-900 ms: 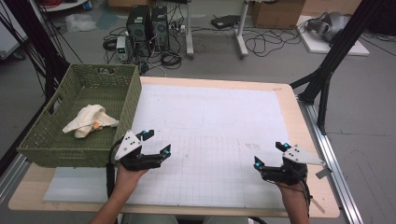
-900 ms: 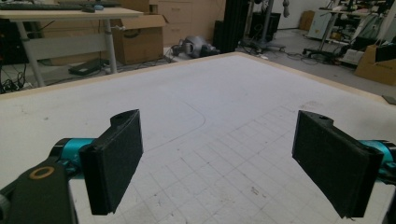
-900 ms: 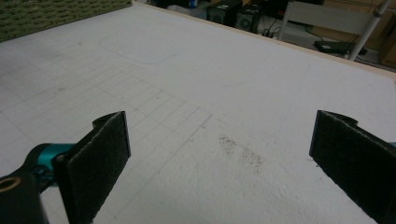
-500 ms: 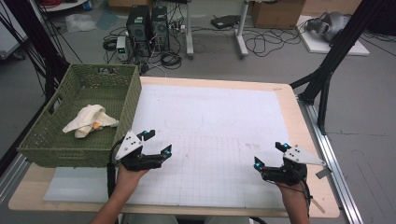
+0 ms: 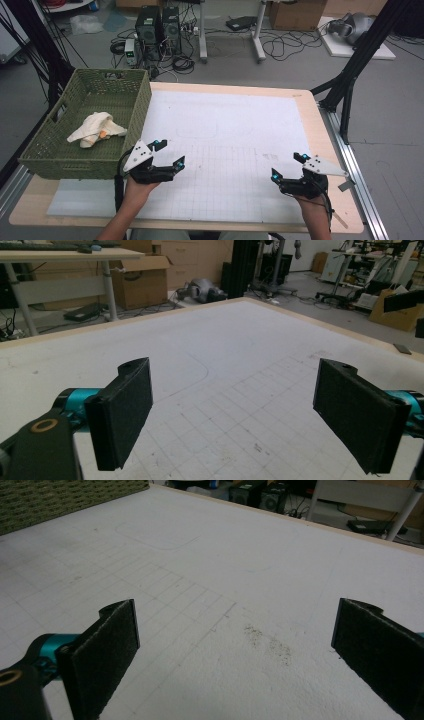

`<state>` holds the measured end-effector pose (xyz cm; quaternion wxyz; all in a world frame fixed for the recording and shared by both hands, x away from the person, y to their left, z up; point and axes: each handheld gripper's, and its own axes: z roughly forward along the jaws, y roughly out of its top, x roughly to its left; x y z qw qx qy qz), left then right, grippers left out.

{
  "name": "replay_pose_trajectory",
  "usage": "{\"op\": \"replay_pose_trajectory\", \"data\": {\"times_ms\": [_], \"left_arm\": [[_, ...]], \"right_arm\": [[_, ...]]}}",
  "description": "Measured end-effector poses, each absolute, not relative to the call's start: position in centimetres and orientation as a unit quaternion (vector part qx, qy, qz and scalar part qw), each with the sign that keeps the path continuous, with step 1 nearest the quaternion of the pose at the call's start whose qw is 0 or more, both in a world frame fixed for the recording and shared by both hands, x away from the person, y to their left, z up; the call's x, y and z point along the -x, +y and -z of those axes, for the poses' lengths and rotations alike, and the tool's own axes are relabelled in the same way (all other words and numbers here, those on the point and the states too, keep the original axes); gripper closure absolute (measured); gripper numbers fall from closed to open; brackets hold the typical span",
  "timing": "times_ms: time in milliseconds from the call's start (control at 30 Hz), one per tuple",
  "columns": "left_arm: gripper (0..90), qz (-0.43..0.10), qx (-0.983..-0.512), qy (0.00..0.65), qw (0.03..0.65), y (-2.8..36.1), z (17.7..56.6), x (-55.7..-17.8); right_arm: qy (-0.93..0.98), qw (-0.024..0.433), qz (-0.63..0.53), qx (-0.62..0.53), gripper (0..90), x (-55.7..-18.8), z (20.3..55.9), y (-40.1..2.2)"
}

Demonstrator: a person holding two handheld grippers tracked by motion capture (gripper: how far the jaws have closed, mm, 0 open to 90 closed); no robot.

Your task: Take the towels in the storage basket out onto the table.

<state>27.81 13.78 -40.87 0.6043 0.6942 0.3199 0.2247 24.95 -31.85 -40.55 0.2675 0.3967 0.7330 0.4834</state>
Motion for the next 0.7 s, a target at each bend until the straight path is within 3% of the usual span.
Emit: {"op": "replay_pose_trajectory", "data": {"times_ms": [700], "left_arm": [[16.8,-0.230,-0.684,0.297,0.625,17.0,34.1,-27.1]], "right_arm": [[0.736,0.258,-0.485,-0.396,4.3,-25.0,40.5,-31.4]]}}
